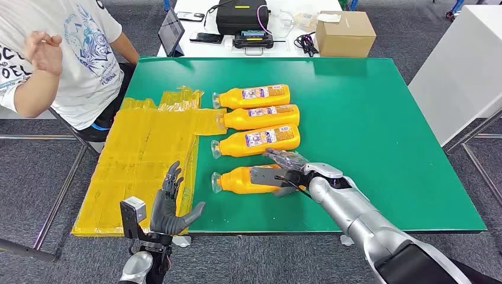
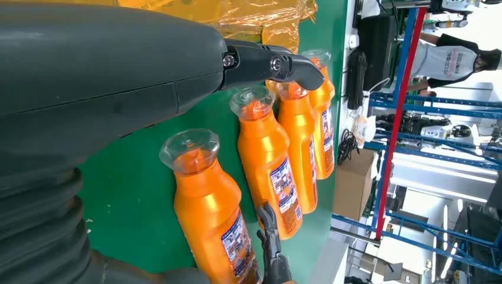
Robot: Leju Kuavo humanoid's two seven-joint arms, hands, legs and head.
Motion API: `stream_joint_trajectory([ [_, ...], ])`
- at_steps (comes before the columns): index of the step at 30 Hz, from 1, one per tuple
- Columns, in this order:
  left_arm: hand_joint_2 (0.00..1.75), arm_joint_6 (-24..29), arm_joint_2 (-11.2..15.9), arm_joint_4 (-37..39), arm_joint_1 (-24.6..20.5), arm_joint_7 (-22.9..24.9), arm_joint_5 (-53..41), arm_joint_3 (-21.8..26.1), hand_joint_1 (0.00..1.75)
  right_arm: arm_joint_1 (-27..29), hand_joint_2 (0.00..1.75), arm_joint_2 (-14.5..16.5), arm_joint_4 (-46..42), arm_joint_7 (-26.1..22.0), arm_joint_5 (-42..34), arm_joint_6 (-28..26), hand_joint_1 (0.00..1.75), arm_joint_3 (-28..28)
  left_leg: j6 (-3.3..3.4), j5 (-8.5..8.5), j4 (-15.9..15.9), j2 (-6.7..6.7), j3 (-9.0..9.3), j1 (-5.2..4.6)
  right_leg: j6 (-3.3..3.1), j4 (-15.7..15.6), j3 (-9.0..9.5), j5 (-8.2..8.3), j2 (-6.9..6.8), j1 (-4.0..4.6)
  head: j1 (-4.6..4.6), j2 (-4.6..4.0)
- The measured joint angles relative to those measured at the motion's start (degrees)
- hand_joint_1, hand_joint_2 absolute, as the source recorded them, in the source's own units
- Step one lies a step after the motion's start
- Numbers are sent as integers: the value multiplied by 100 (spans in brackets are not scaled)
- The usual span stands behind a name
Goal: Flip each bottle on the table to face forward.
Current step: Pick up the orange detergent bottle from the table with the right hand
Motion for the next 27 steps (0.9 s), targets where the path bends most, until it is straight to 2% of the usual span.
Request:
stream_joint_trajectory([
  [13,175,7,1,111,-71,10,30,0,0,-194,175,-66,86,105,-178,156,3,584,0,0,0,0,0,0,0,0,-1,0,0,0,0,0],
  [14,175,11,1,129,-85,14,38,0,0,-212,175,-70,93,104,-203,166,34,638,0,0,0,0,0,0,0,0,0,0,0,0,0,0],
  [17,175,18,1,172,-117,19,48,0,0,-272,175,-72,121,96,-228,209,158,807,0,0,0,0,0,0,0,0,0,0,0,0,0,0],
  [18,175,19,1,178,-122,20,53,0,0,-290,175,-72,129,90,-233,228,171,860,0,0,0,0,0,0,0,0,0,0,0,0,0,0],
  [19,175,19,1,181,-123,24,63,0,0,-308,175,-73,136,82,-244,249,175,911,0,0,0,0,1,0,0,0,0,0,0,0,1,0],
  [27,175,19,1,220,-127,55,118,-2,0,-504,175,-187,143,-39,-491,744,175,1261,0,0,1,0,1,0,0,0,0,0,0,0,1,0],
])
